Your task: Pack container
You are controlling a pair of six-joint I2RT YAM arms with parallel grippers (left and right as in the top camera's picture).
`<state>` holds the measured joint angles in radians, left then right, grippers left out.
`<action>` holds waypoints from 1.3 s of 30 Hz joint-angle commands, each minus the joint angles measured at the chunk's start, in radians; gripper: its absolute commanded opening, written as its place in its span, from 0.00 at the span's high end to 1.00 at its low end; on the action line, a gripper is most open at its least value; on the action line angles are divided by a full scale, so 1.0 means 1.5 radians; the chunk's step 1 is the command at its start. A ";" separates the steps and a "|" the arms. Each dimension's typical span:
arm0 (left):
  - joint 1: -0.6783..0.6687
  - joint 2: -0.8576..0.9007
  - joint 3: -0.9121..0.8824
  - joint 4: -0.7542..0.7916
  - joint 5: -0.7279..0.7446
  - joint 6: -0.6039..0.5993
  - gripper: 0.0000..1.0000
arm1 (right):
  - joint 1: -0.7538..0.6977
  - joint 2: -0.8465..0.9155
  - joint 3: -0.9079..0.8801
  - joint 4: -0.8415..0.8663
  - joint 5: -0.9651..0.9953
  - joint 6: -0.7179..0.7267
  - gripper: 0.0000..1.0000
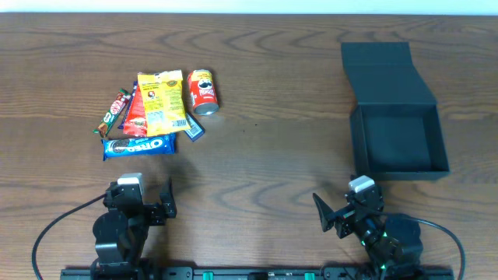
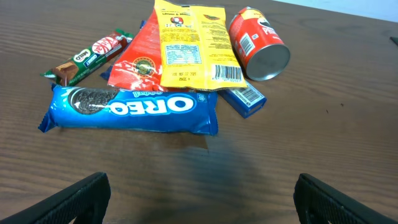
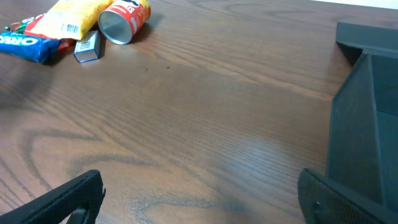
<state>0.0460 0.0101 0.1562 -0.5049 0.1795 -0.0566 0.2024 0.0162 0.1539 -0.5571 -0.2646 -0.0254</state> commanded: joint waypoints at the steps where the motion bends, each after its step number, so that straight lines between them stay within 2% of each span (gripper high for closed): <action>1: 0.004 -0.004 -0.011 0.001 -0.002 -0.010 0.05 | 0.006 -0.007 -0.003 0.001 0.004 0.011 0.01; 39: 0.004 -0.004 -0.011 0.001 -0.002 -0.010 0.05 | 0.006 -0.007 -0.003 0.025 -0.009 0.022 0.01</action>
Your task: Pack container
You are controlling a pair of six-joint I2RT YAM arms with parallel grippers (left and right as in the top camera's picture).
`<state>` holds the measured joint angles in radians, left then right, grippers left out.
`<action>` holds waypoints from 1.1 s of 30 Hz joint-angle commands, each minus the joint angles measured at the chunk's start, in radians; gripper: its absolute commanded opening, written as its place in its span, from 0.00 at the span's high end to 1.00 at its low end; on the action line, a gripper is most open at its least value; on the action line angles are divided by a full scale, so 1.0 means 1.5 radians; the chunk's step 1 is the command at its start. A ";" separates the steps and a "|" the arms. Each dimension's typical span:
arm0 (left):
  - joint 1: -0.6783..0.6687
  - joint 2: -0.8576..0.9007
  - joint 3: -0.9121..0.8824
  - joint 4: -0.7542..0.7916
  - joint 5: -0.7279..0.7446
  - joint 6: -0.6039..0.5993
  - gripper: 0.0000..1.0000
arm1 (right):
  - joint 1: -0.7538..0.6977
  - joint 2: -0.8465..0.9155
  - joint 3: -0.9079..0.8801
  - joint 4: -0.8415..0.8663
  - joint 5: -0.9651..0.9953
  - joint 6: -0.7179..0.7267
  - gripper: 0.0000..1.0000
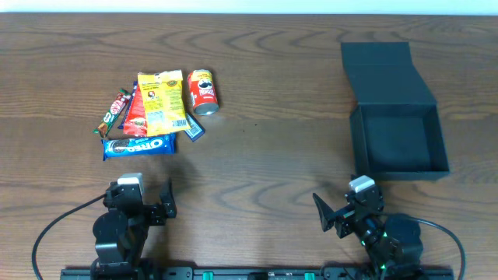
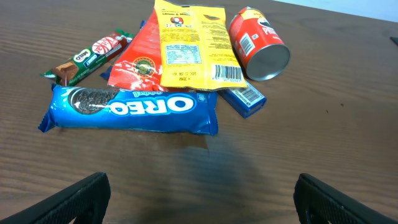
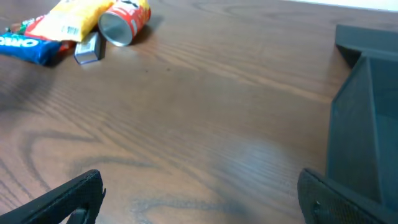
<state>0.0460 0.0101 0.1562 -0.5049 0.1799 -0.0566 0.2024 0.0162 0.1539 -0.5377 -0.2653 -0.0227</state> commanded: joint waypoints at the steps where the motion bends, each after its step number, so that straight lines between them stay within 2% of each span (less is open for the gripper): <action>1: 0.004 -0.004 -0.011 0.001 -0.003 -0.010 0.05 | 0.006 -0.007 -0.003 0.017 -0.033 0.038 0.01; 5: 0.004 -0.004 -0.011 0.001 -0.003 -0.010 0.05 | 0.006 -0.007 -0.003 0.024 -0.144 0.159 0.01; 8: 0.004 -0.004 -0.011 0.001 -0.002 -0.010 0.05 | 0.006 -0.007 -0.003 0.025 -0.181 0.268 0.01; 11: 0.004 -0.004 -0.011 0.001 -0.003 -0.010 0.05 | 0.006 -0.007 -0.003 0.069 -0.175 0.331 0.01; 13: 0.004 -0.004 -0.011 0.001 -0.003 -0.010 0.05 | 0.005 -0.007 -0.003 0.119 -0.163 0.331 0.01; 17: 0.004 -0.004 -0.011 0.001 -0.003 -0.010 0.05 | 0.002 0.013 -0.003 0.237 -0.068 0.325 0.01; 21: 0.004 -0.004 -0.011 0.001 -0.003 -0.010 0.05 | -0.029 0.111 0.026 0.306 -0.035 0.269 0.01; 28: 0.004 -0.004 -0.011 0.001 -0.003 -0.010 0.05 | -0.119 0.421 0.215 0.273 -0.044 0.152 0.01; 33: 0.004 -0.004 -0.011 0.001 -0.003 -0.010 0.05 | -0.154 0.630 0.387 0.162 -0.044 0.041 0.01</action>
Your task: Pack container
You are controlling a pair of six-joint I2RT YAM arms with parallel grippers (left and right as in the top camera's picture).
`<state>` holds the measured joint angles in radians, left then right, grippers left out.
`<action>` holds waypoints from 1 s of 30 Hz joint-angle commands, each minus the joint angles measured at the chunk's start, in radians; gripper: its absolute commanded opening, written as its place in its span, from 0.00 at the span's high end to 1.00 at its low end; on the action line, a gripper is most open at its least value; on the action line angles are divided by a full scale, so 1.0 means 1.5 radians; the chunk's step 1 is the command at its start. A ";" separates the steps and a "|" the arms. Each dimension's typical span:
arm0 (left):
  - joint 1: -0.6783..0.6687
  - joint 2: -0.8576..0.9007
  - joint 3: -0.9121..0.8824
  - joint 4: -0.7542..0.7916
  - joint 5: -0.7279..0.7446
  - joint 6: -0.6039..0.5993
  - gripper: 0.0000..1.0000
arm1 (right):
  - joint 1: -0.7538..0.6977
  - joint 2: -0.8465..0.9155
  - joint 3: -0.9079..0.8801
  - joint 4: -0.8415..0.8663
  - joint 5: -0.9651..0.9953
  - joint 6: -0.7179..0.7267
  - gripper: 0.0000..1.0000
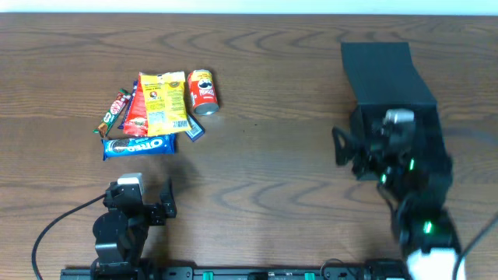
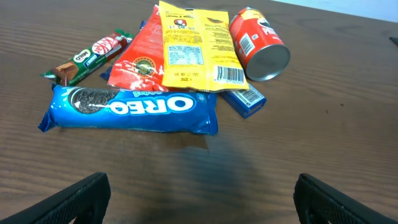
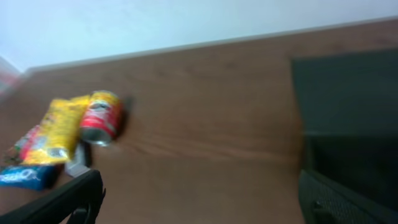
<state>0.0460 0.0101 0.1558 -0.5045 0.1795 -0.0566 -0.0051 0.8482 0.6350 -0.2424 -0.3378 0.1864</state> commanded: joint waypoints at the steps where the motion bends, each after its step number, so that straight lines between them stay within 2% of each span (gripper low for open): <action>1: 0.004 -0.004 -0.010 0.000 -0.002 -0.010 0.05 | -0.019 0.119 0.102 -0.068 0.009 -0.126 0.01; 6: 0.004 -0.004 -0.010 0.000 -0.002 -0.010 0.04 | -0.022 0.309 0.237 -0.205 0.078 -0.215 0.01; 8: 0.004 -0.004 -0.010 0.000 -0.002 -0.010 0.05 | -0.027 0.381 0.267 -0.231 0.098 -0.218 0.05; 12: 0.004 -0.004 -0.010 0.000 -0.002 -0.010 0.05 | -0.037 0.465 0.274 -0.238 0.111 -0.214 0.25; 14: 0.004 -0.004 -0.010 0.000 -0.002 -0.010 0.05 | -0.040 0.492 0.274 -0.244 0.124 -0.214 0.39; 18: 0.004 -0.004 -0.010 0.001 -0.002 -0.010 0.05 | -0.040 0.523 0.274 -0.251 0.196 -0.214 0.51; 20: 0.004 -0.004 -0.010 0.000 -0.002 -0.010 0.05 | -0.040 0.533 0.274 -0.252 0.197 -0.214 0.74; 24: 0.004 -0.004 -0.010 0.001 -0.002 -0.010 0.05 | -0.039 0.538 0.274 -0.253 0.166 -0.215 0.96; 25: 0.004 -0.004 -0.010 0.000 -0.002 -0.010 0.05 | -0.037 0.538 0.274 -0.253 0.151 -0.215 0.99; 30: 0.004 -0.004 -0.010 0.000 -0.002 -0.010 0.05 | -0.005 0.538 0.274 -0.250 0.127 -0.215 0.99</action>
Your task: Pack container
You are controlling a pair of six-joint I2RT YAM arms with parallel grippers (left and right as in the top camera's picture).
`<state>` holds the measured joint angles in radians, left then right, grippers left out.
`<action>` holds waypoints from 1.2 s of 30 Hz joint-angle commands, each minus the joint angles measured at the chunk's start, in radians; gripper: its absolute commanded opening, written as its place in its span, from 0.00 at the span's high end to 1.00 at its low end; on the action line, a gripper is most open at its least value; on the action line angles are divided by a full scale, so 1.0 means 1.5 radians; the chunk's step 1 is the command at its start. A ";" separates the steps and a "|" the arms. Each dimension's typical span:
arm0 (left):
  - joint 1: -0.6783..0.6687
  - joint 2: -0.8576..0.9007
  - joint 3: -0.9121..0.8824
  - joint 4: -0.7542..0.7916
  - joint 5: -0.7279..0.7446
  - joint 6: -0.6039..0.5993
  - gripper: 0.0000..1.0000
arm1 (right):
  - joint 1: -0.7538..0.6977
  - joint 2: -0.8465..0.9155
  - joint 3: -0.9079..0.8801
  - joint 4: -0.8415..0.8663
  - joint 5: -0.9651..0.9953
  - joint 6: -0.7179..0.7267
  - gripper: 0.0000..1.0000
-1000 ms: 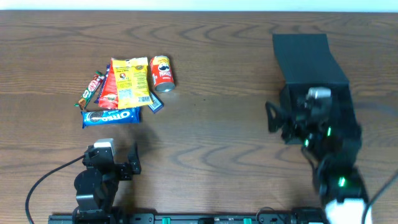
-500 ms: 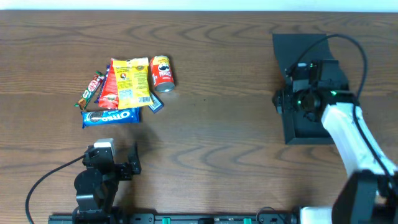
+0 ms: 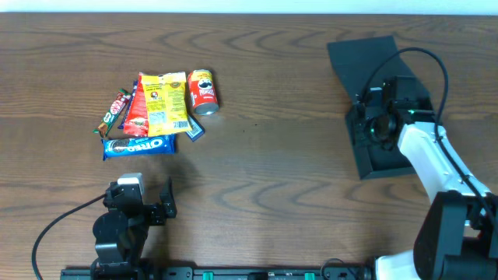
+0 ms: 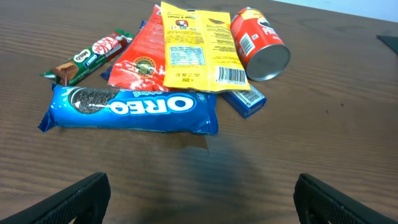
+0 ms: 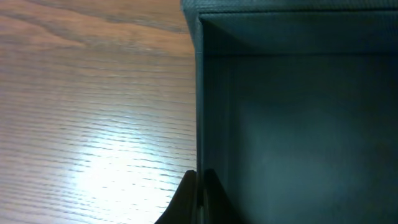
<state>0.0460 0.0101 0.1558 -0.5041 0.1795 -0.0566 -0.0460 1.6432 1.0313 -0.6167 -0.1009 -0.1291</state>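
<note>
The black box lies open at the right, its lid folded back and skewed. My right gripper reaches over it, shut on the box's left wall, one finger outside and one inside. The snacks lie at the left: an Oreo pack, a yellow bag, a red packet, a Pringles can, a KitKat bar and a small blue box. My left gripper rests open and empty short of them.
Bare wooden table lies between the snack pile and the box. The table's far edge runs behind both. The left arm's cable trails along the front.
My right gripper was open above the box's left side; now it is low, shut on the left wall. The box has shifted left and turned slightly. The left arm is unmoved.
Both arms rested at the front edge with grippers open, box square at the right, at the first two moments. Then the right arm was up over the box. Now it pinches the box's left wall and the box sits skewed.
</note>
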 commanded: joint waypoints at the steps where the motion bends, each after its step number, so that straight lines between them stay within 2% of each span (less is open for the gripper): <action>1: 0.004 -0.004 -0.010 0.000 -0.002 -0.010 0.05 | 0.031 0.008 0.010 0.001 -0.031 -0.005 0.99; 5: 0.004 -0.004 -0.010 0.000 -0.002 -0.010 0.05 | 0.069 0.008 0.010 0.018 -0.030 0.027 0.99; 17: 0.004 -0.004 -0.010 0.000 -0.002 -0.010 0.05 | 0.220 0.013 0.010 0.111 -0.030 0.307 0.99; 23: 0.004 -0.004 -0.010 0.000 -0.002 -0.010 0.05 | 0.309 0.053 0.013 0.180 -0.031 0.410 0.99; 26: 0.004 -0.004 -0.010 0.000 -0.002 -0.010 0.05 | 0.350 0.083 0.035 0.190 -0.031 0.443 0.99; 32: 0.004 -0.004 -0.010 0.000 -0.002 -0.010 0.05 | 0.423 0.151 0.138 0.181 -0.024 0.449 0.99; 36: 0.004 -0.004 -0.010 0.000 -0.002 -0.010 0.05 | 0.438 0.184 0.198 0.153 0.002 0.493 0.99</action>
<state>0.0460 0.0101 0.1558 -0.5045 0.1795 -0.0566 0.6014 1.8919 1.2732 -0.3855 -0.0921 0.5339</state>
